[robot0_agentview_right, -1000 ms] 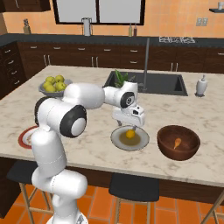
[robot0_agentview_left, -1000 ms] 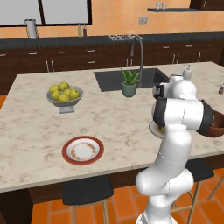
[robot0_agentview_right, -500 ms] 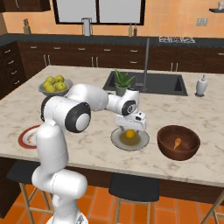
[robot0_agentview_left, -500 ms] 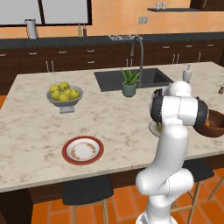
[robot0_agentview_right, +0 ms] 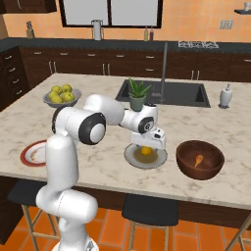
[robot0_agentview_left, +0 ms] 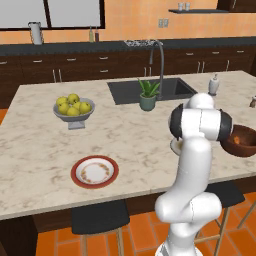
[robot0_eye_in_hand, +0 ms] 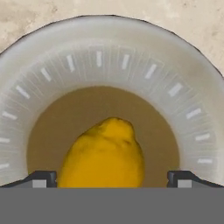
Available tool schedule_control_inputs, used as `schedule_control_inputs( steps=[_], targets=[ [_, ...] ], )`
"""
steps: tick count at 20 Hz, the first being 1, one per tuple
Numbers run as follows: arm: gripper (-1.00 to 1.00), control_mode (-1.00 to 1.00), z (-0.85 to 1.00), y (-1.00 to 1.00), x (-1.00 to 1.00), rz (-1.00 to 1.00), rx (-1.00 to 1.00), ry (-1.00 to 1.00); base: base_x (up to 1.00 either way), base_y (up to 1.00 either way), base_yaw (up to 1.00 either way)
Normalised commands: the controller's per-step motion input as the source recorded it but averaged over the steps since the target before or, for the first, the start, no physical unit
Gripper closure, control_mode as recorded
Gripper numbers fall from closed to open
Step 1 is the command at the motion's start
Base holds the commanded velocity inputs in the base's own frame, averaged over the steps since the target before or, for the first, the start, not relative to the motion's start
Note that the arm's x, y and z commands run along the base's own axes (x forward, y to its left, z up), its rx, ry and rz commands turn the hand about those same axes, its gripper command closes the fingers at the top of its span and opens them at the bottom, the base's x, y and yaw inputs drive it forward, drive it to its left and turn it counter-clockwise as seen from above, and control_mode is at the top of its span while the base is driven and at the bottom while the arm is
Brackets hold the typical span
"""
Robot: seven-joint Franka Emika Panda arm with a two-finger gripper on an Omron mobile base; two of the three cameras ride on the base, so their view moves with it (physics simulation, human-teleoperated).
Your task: Pick the chicken drumstick and lemon from their plates and place them in the bowl. Then put the bowl in the fridge.
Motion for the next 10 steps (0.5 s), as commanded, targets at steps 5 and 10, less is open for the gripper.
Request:
schedule_control_inputs(
  steps=[5,10],
  targets=[
    [-1.00,-1.00,-0.28,0.01,0.01,0.01,0.00,0.00,0.00,0.00,0.00],
    [1.00,-1.00,-0.10,0.03,-0.01,0.01,0.00,0.00,0.00,0.00,0.00]
  ],
)
